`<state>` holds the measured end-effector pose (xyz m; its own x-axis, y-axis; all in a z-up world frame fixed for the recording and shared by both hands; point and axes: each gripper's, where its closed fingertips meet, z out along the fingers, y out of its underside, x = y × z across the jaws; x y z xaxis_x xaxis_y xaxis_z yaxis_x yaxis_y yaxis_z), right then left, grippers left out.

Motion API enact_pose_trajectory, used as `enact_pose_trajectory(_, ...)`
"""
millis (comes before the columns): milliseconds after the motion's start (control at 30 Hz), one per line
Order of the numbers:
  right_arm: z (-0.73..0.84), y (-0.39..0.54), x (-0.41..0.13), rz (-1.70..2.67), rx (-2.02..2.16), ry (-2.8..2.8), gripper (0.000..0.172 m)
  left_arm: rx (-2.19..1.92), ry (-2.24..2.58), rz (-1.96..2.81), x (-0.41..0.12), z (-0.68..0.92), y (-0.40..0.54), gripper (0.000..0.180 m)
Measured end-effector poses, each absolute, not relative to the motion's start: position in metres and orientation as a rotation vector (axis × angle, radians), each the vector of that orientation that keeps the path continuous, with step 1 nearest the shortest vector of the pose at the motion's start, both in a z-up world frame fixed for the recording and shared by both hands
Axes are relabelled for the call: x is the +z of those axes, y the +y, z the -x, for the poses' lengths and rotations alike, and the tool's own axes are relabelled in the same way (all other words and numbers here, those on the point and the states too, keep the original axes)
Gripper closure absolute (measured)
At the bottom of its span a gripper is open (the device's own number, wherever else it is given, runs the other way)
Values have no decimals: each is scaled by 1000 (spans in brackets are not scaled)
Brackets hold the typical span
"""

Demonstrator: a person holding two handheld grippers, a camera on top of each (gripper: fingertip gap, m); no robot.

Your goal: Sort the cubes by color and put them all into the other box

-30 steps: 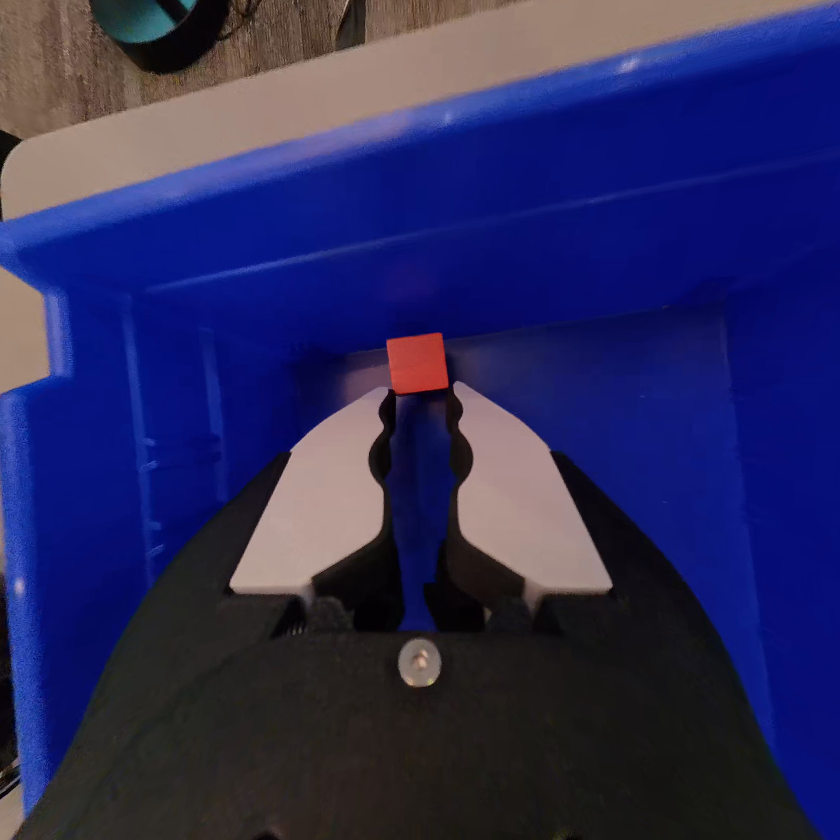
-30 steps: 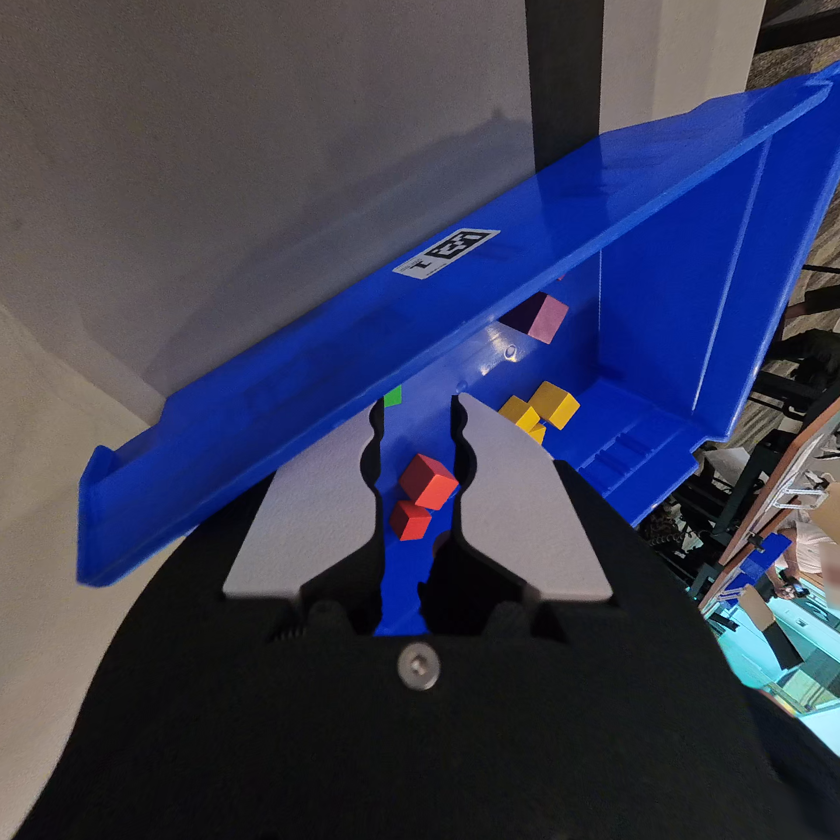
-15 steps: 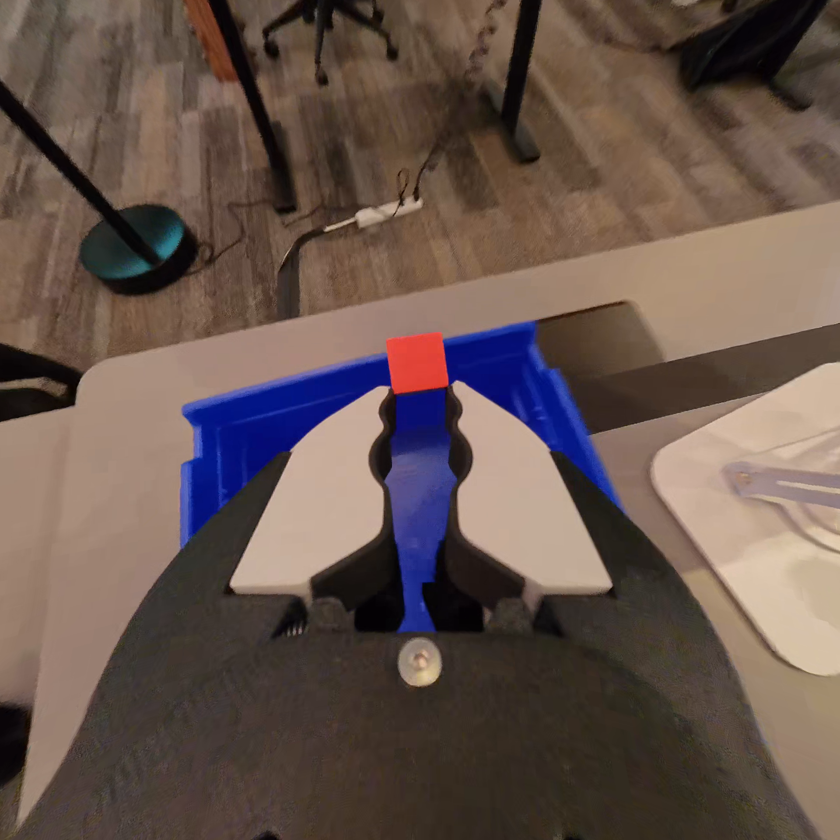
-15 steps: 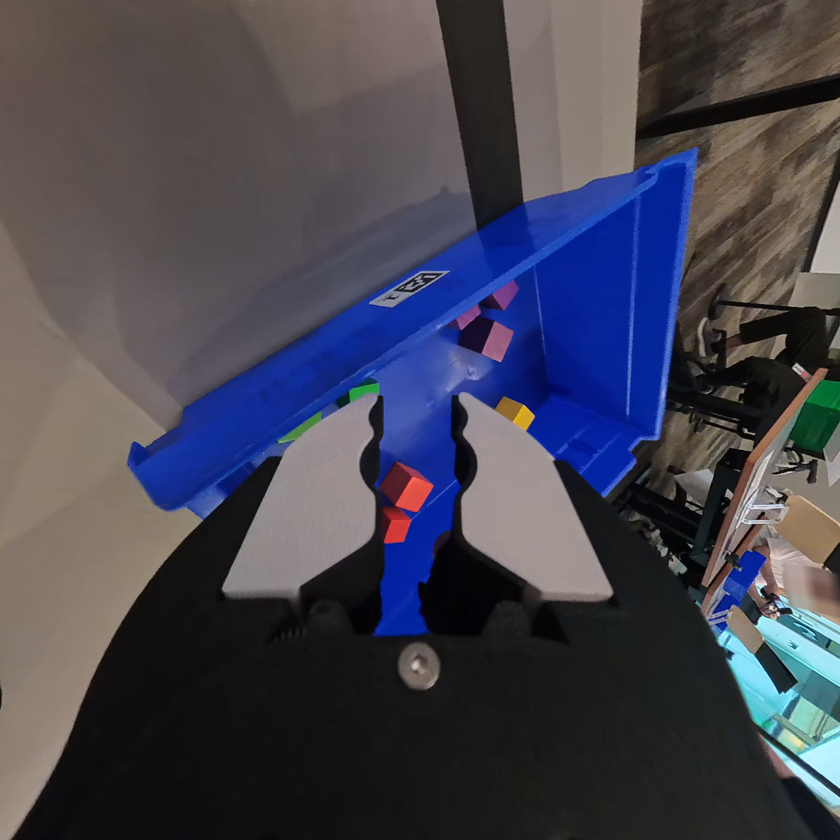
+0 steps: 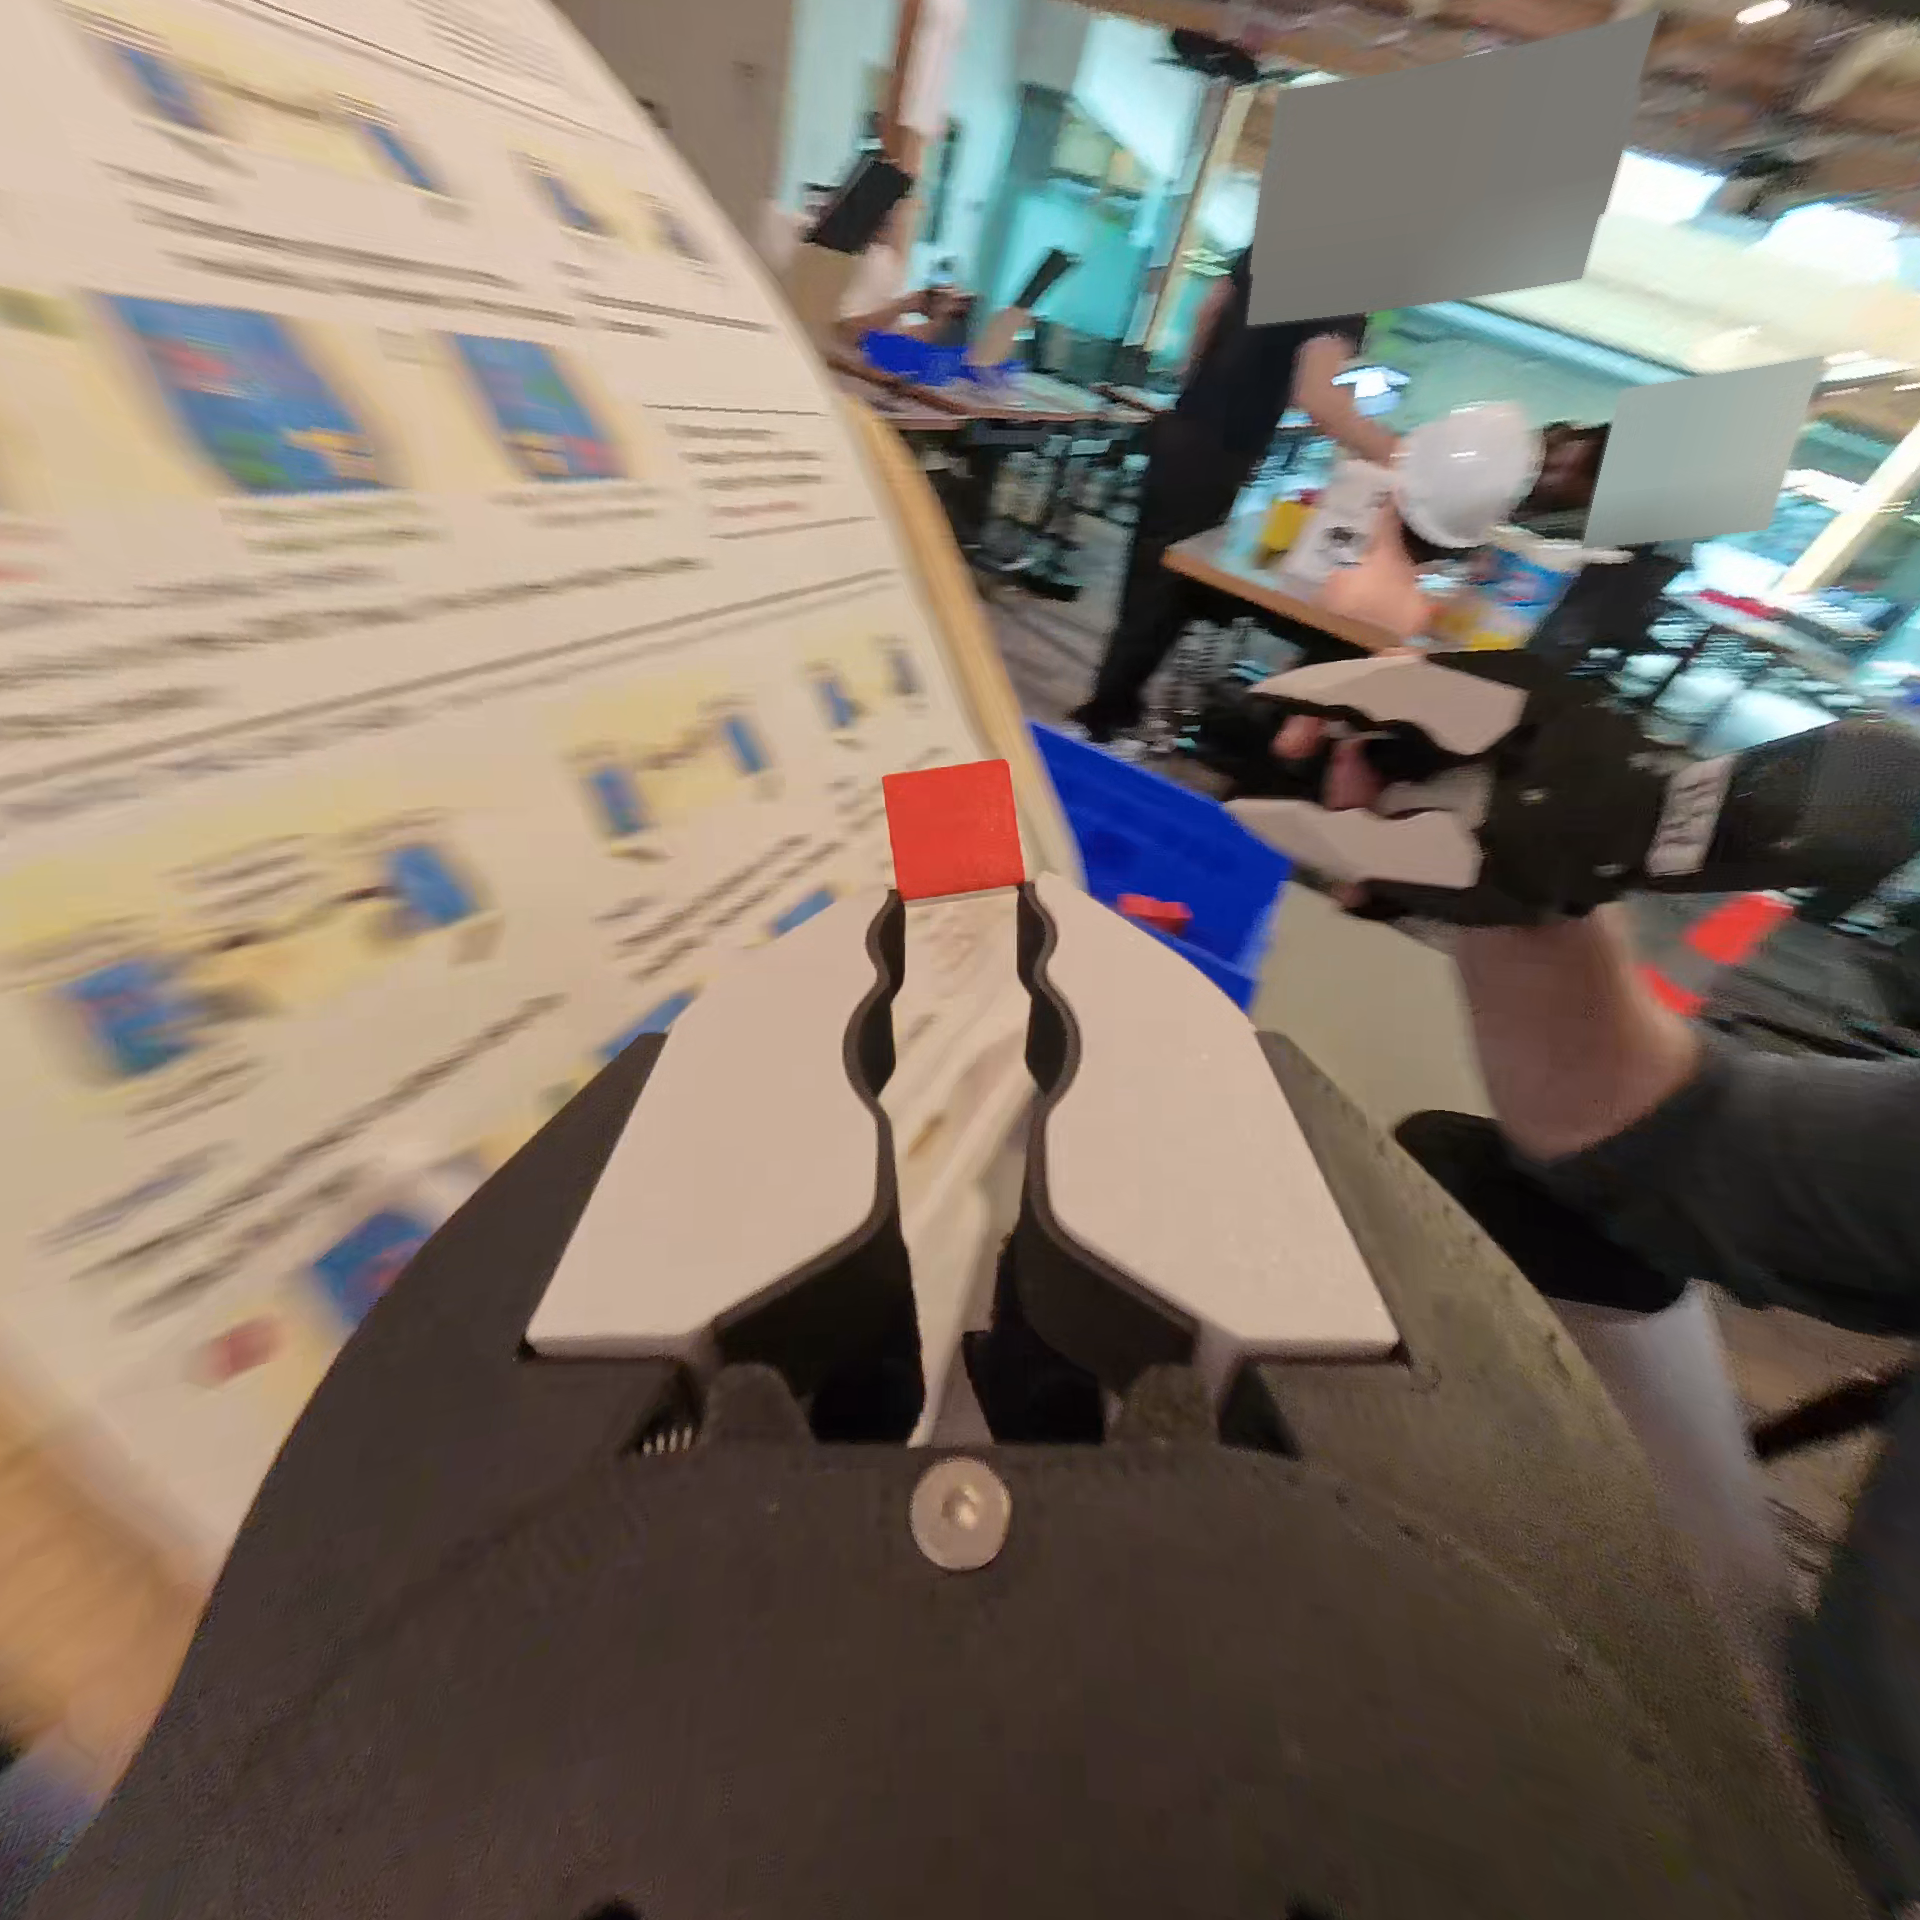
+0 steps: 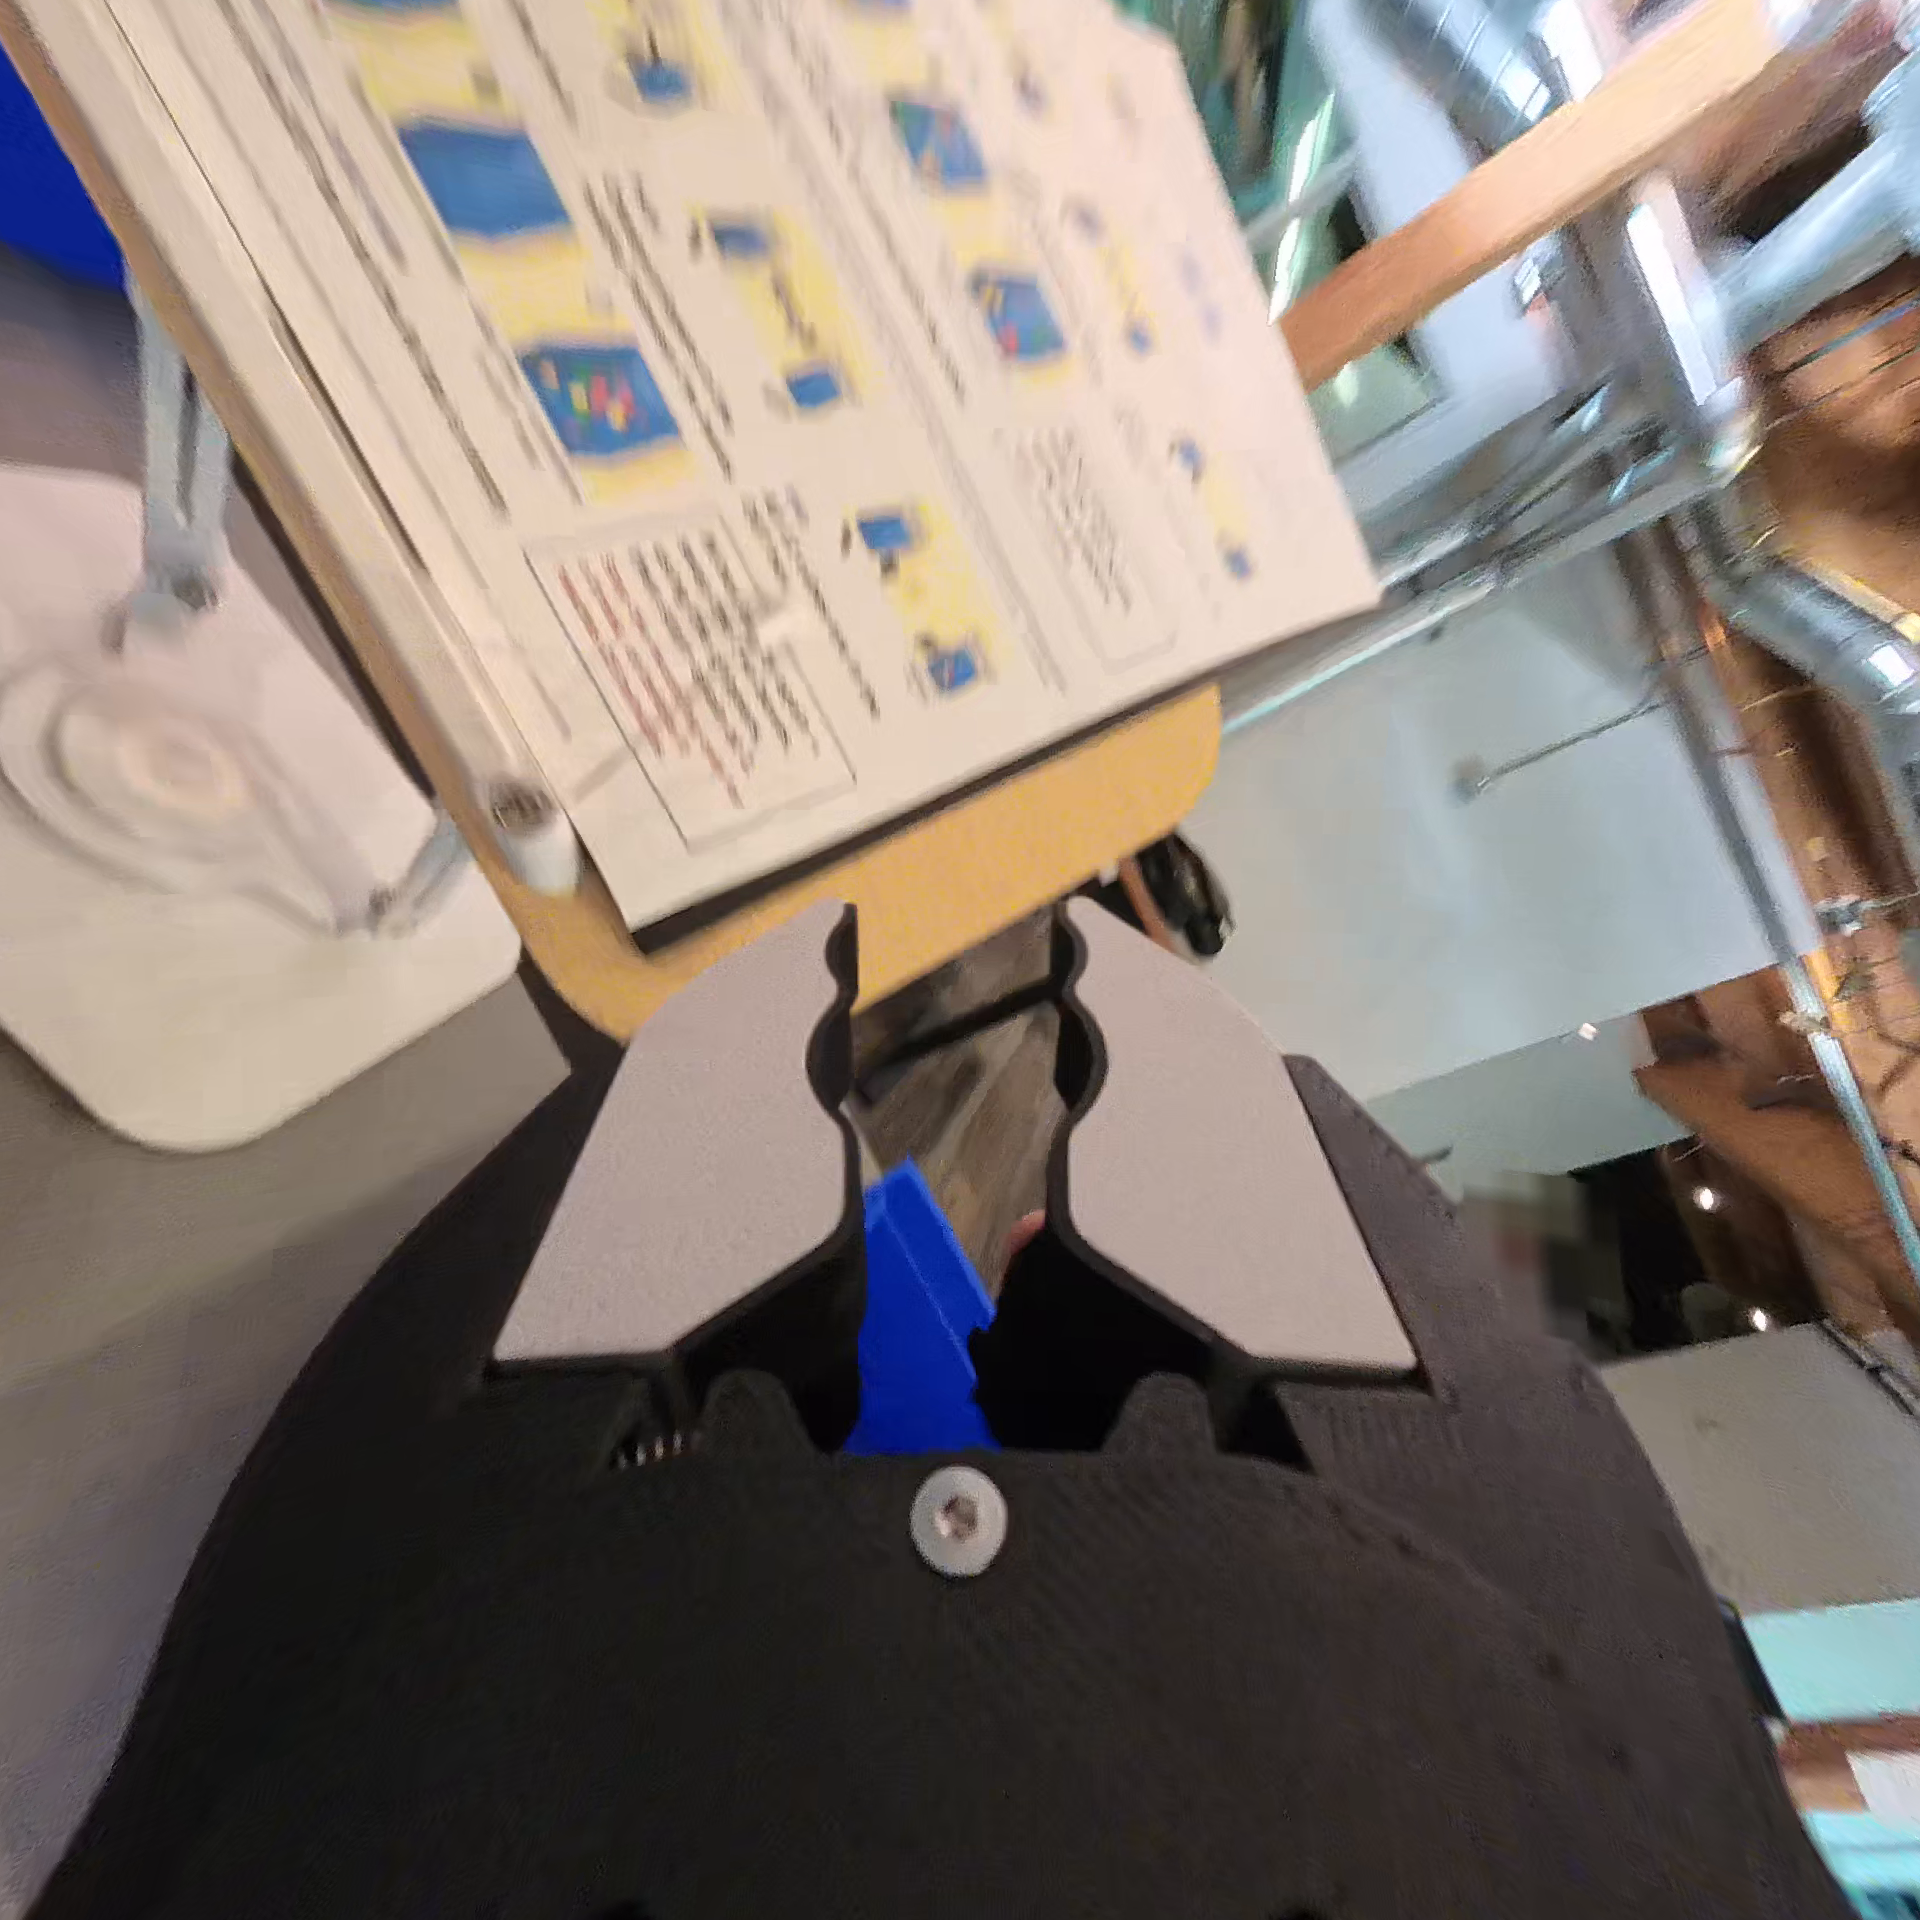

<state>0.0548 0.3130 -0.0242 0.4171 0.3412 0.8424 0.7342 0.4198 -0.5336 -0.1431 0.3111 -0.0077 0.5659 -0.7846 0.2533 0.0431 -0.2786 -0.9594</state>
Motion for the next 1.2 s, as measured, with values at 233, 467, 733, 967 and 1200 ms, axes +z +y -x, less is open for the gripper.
enact_pose_trajectory(233, -3, 274, -18, 938, -196, -1139, 130, -1327, 782, 1594, -26, 35, 257, 160)
enact_pose_trajectory(467, 17, 258, -28, 901, -121, -1167, 131, -1487, 801, 1560, -36, 4, 237, 160)
enact_pose_trajectory(733, 20, 251, -26, 878, -86, -1151, 136, -1556, 824, 1527, -33, 1, 231, 160)
enact_pose_trajectory(967, 18, 244, -19, 866, -21, -1144, 149, -1620, 820, 1455, -21, 5, 225, 159)
enact_pose_trajectory(1200, 18, 242, -17, 867, 6, -1138, 149, -1643, 821, 1448, -18, 5, 223, 159)
